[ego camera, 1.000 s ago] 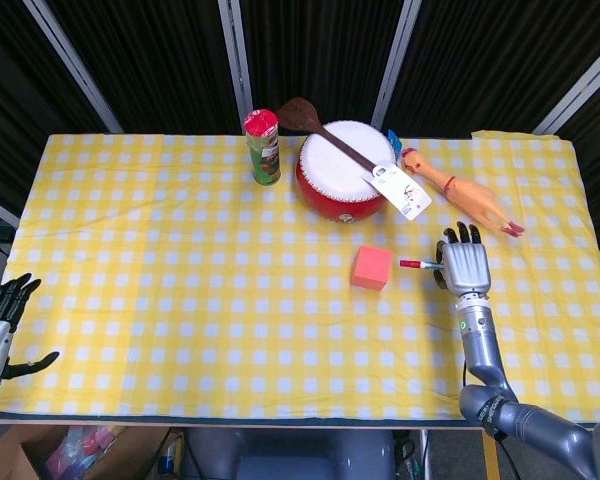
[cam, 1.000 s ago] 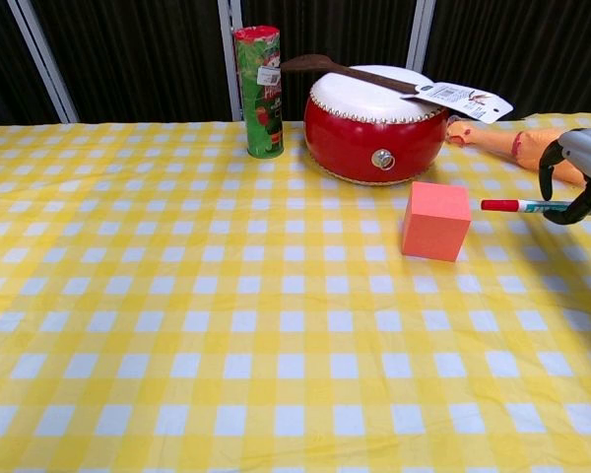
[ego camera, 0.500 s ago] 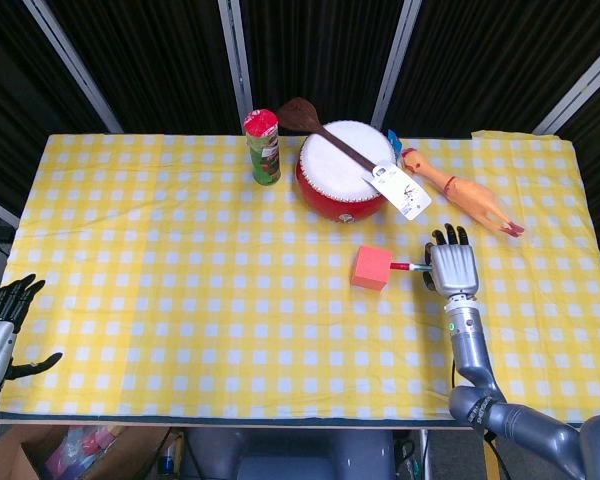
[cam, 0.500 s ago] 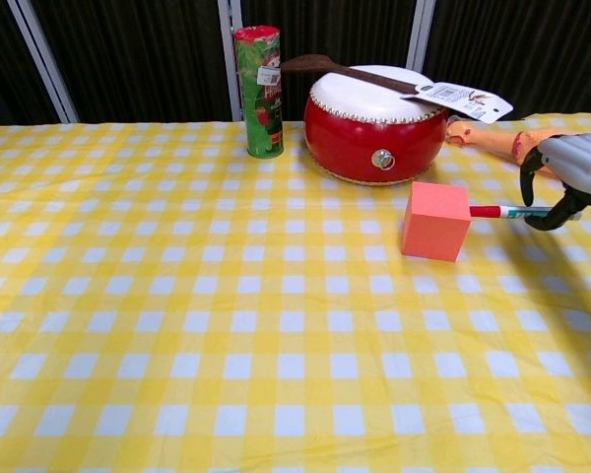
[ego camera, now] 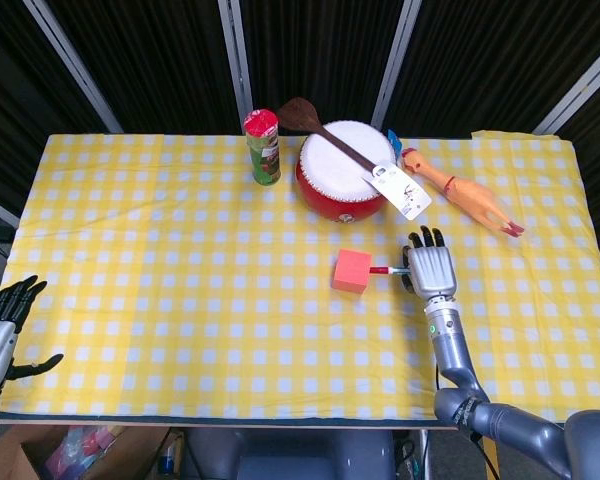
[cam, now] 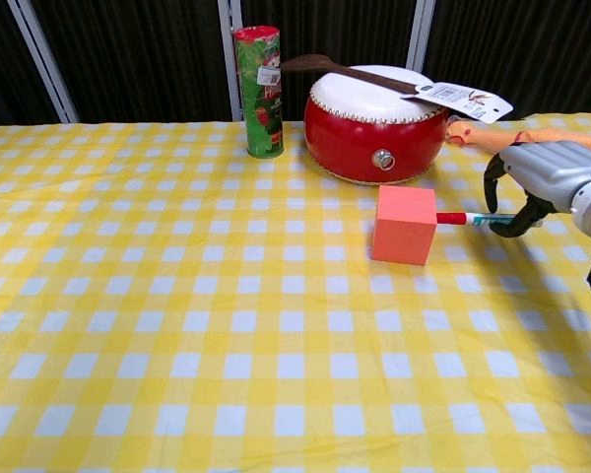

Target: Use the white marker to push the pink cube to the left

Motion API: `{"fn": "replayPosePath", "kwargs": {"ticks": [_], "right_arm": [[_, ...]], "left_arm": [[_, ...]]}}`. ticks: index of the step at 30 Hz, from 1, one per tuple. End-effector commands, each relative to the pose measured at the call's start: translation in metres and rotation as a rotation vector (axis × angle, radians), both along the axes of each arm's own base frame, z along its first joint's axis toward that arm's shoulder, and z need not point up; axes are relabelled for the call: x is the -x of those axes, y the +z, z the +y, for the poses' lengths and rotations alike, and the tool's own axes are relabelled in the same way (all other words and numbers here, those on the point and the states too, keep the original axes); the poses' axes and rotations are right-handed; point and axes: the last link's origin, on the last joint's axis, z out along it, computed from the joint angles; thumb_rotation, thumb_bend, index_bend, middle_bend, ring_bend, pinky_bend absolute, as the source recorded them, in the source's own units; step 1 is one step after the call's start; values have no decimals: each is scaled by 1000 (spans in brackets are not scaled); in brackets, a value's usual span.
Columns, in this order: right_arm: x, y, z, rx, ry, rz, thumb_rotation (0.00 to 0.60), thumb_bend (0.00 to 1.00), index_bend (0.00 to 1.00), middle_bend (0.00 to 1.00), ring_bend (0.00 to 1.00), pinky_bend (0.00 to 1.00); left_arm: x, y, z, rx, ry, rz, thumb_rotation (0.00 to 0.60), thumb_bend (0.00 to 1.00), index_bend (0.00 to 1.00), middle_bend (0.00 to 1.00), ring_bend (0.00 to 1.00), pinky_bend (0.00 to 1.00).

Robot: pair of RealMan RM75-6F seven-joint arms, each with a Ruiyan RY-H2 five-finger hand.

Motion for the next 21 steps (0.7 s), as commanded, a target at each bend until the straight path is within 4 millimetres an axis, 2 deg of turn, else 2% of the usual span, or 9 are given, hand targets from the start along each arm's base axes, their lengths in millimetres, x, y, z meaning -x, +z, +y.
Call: {"fn": "replayPosePath", "kwargs": {"ticks": [1, 12, 21], "right_arm": [[-10, -4, 4, -11, 29, -9, 600, 526, 704, 251, 107, 121], [-46, -24, 24, -55, 106, -27, 600, 527, 704, 251, 106, 136], [-35, -18, 26, -27, 56, 11, 600, 526, 704, 251, 106, 137]], "left_arm": [[0, 0, 0, -1, 1, -1, 600, 23, 0, 0, 0, 0], [0, 1, 0, 1, 1, -3, 600, 24, 0, 0, 0, 0], [1, 2, -1, 4, 2, -10, 600, 23, 0, 0, 0, 0]]}}
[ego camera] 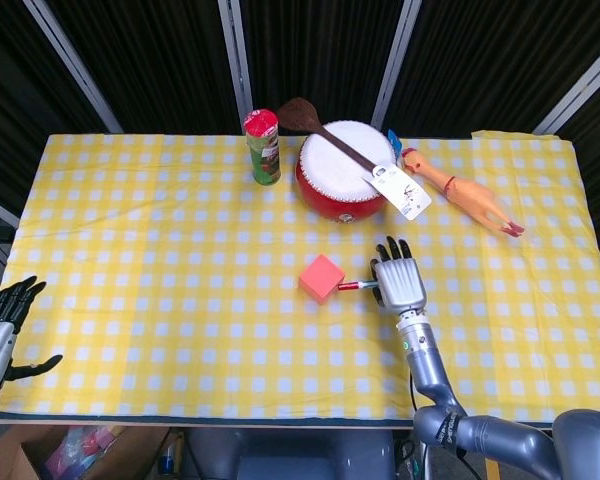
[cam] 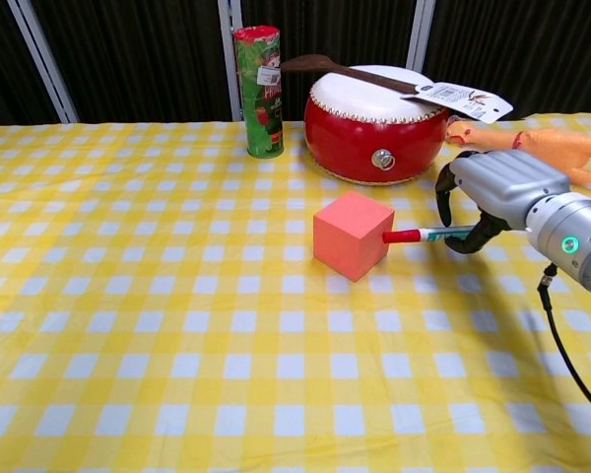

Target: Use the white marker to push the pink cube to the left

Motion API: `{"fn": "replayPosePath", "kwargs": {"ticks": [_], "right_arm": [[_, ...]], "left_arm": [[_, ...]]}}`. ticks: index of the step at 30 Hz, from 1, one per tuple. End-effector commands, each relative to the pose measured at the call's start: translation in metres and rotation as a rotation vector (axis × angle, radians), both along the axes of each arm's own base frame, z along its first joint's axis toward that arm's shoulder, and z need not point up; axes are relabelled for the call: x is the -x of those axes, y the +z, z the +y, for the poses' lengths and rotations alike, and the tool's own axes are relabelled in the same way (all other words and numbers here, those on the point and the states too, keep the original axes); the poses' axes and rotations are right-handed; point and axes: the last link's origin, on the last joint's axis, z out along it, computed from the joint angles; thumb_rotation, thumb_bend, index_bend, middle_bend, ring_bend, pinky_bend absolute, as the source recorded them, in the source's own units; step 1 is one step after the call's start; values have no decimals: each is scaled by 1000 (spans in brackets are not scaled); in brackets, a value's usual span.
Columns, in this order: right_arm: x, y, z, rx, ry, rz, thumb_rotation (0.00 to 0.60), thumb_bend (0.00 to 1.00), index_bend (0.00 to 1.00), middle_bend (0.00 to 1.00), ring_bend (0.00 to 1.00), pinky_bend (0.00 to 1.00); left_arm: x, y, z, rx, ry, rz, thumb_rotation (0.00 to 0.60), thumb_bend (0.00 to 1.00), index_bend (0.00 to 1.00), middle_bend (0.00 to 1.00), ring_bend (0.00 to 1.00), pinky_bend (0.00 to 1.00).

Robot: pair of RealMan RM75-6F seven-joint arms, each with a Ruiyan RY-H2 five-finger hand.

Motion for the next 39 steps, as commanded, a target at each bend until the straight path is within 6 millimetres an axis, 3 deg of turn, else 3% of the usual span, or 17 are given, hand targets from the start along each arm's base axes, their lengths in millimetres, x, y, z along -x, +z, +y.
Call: {"fn": "replayPosePath", "kwargs": {"ticks": [1, 17, 28, 39], "right_arm": [[4, 5, 2, 13, -14, 8, 600, 526, 704, 251, 106, 137], [17, 18, 9, 51, -81, 50, 600, 530, 705, 250, 107, 137], [-14, 10, 19, 56, -101, 38, 600, 541, 705, 251, 107, 141], [-30, -4, 15, 51, -171, 39, 600, 548, 713, 251, 107, 141]], "left_arm": [[0, 0, 0, 1, 0, -3, 600, 23, 0, 0, 0, 0], [-1, 0, -2, 7, -8, -12, 600, 32, 0, 0, 0, 0], [-3, -1, -2, 23, -14, -19, 600, 32, 0, 0, 0, 0], [-3, 1, -3, 27, -20, -38, 600, 32, 0, 0, 0, 0]]}}
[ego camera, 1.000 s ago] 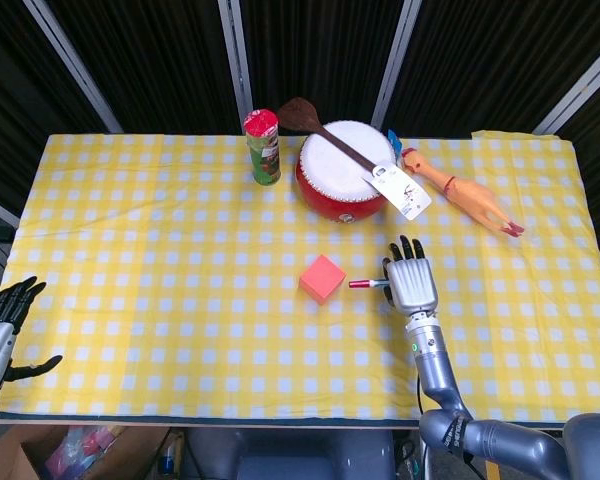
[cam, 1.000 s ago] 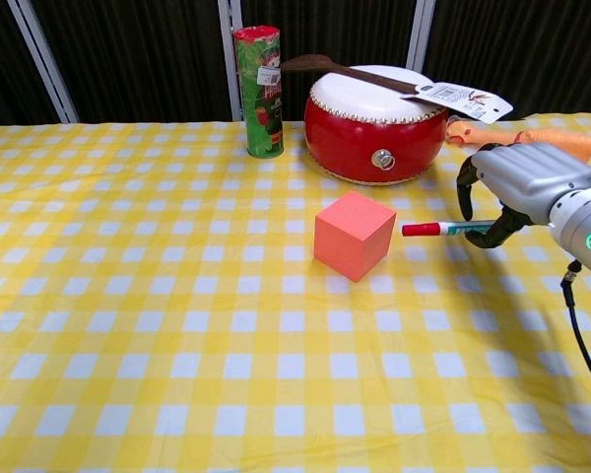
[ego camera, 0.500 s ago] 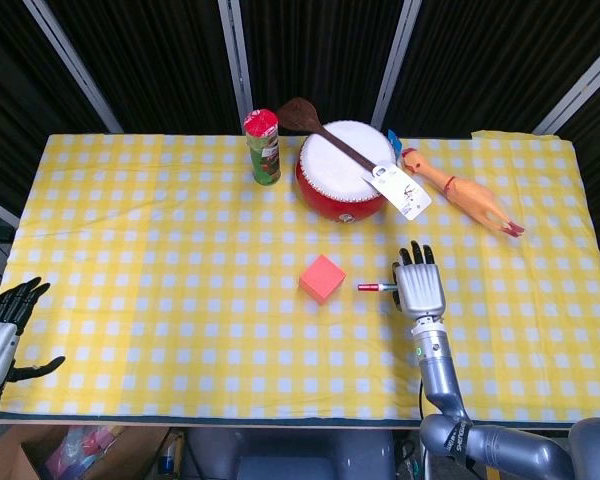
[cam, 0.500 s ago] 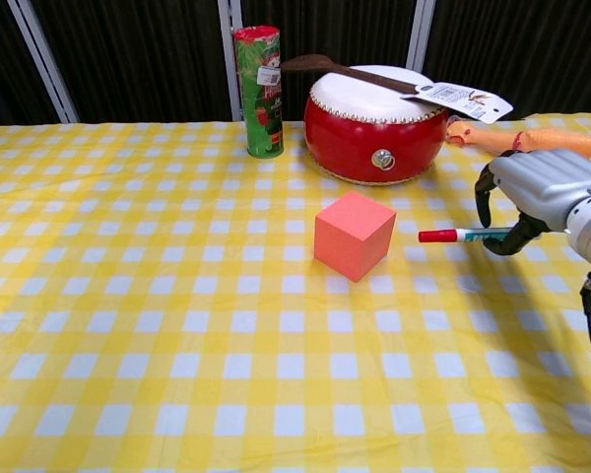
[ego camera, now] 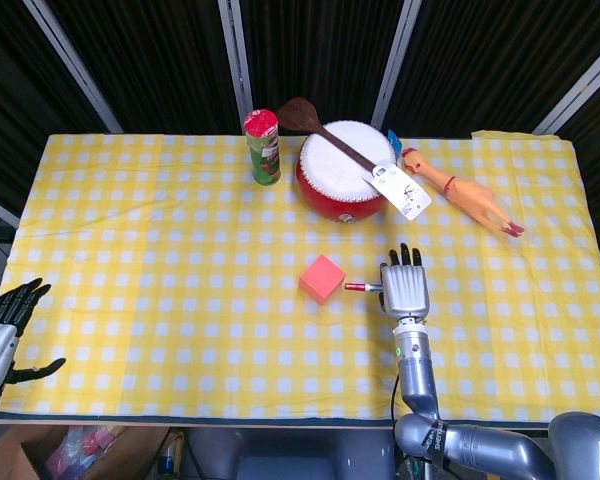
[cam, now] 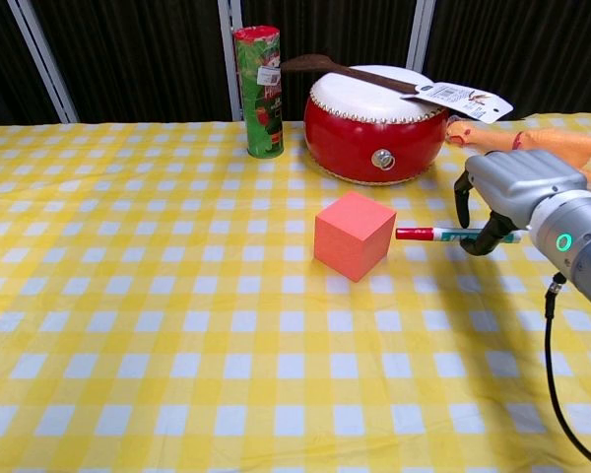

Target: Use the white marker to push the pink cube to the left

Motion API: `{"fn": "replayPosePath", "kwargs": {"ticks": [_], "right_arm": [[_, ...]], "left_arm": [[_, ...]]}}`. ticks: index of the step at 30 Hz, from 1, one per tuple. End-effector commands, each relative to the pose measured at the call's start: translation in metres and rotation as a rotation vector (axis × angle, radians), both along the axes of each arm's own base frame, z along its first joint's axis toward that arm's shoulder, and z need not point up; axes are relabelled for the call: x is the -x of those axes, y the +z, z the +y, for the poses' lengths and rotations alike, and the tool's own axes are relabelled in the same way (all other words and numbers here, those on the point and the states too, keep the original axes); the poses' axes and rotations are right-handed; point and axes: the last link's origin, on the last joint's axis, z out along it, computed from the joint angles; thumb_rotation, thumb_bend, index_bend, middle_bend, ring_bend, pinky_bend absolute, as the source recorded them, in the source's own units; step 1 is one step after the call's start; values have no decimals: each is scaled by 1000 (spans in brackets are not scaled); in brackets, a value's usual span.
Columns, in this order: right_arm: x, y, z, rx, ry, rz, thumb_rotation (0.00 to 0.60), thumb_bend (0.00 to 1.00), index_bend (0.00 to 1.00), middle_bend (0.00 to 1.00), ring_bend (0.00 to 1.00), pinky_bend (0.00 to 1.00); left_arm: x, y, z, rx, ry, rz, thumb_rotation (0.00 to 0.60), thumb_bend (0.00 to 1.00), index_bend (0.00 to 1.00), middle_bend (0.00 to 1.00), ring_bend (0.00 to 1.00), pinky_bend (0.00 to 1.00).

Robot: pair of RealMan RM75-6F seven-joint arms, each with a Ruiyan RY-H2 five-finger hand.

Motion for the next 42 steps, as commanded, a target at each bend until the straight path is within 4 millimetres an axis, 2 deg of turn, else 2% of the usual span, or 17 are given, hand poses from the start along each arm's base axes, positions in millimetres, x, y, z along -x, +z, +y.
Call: {"fn": "replayPosePath", "kwargs": {"ticks": [1, 13, 20, 32, 42], "right_arm": [[-7, -6, -2, -3, -3, -3, 600, 549, 713, 251, 107, 140], [-28, -20, -11, 10, 26, -94, 600, 555, 713, 250, 107, 148], [-33, -29, -13, -7, 35, -86, 600, 555, 712, 251, 107, 148], [-37, -40, -9, -28, 47, -68, 600, 556, 713, 251, 107, 149], [-54, -50, -4, -46, 89, -91, 600, 556, 716, 251, 108, 154]], "left_arm": [[1, 1, 1, 2, 6, -6, 600, 32, 0, 0, 0, 0], [2, 2, 1, 2, 8, -15, 600, 32, 0, 0, 0, 0], [2, 3, 1, 3, 10, -16, 600, 32, 0, 0, 0, 0], [3, 4, 1, 3, 18, -20, 600, 32, 0, 0, 0, 0], [3, 4, 1, 1, 16, -21, 600, 32, 0, 0, 0, 0]]}}
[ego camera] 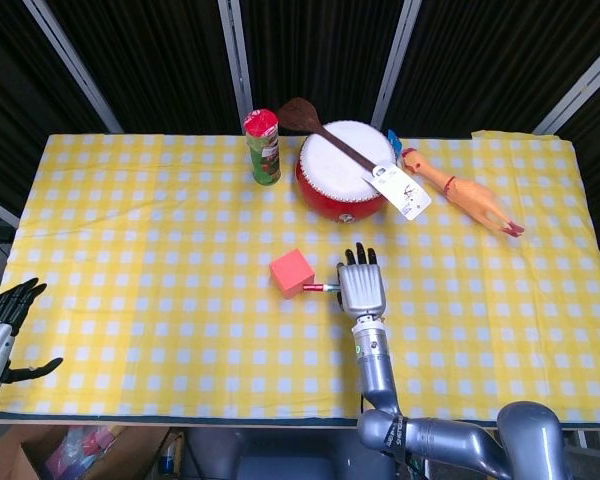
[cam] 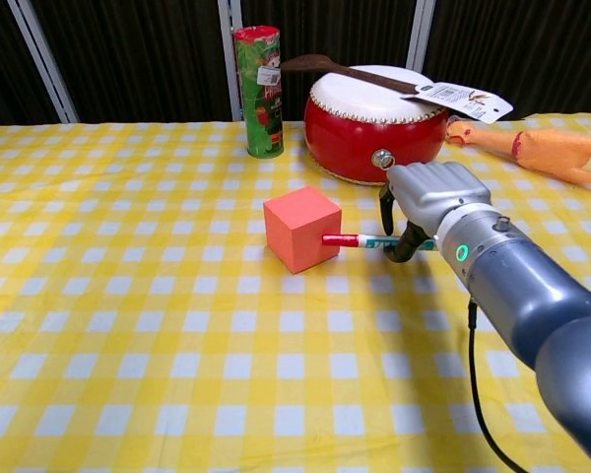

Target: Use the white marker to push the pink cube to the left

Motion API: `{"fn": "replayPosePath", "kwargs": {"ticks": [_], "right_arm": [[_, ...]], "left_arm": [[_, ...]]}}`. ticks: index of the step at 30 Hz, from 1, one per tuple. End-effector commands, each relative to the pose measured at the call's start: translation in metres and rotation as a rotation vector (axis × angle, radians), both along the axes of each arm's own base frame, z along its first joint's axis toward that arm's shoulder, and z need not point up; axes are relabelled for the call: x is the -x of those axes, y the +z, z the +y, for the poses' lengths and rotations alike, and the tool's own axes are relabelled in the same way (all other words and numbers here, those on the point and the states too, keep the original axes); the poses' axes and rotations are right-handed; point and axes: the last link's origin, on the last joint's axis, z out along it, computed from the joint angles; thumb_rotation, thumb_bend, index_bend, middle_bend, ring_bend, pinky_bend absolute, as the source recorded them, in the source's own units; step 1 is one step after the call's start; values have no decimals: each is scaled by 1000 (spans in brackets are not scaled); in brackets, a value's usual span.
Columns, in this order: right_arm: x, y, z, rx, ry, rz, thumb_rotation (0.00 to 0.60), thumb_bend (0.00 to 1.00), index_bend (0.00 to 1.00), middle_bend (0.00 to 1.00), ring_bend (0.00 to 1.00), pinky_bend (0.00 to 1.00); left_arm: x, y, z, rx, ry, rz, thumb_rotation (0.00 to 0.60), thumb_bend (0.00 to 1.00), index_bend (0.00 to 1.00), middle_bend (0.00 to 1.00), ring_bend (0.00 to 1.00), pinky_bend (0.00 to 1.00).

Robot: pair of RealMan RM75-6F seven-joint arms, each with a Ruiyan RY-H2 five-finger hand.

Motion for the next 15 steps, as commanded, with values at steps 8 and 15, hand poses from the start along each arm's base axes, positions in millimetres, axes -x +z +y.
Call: {"fn": "replayPosePath", "kwargs": {"ticks": [8, 15], "right_arm": [[-10, -9, 2, -11, 14, -1, 600, 556, 716, 251, 108, 154], [-13, -8, 10, -15, 45, 13, 600, 555, 716, 251, 108, 154]], "left_arm": [[0, 1, 0, -1, -2, 0, 600, 32, 0, 0, 0, 0], [1, 1, 0, -1, 1, 0, 600, 32, 0, 0, 0, 0]]}}
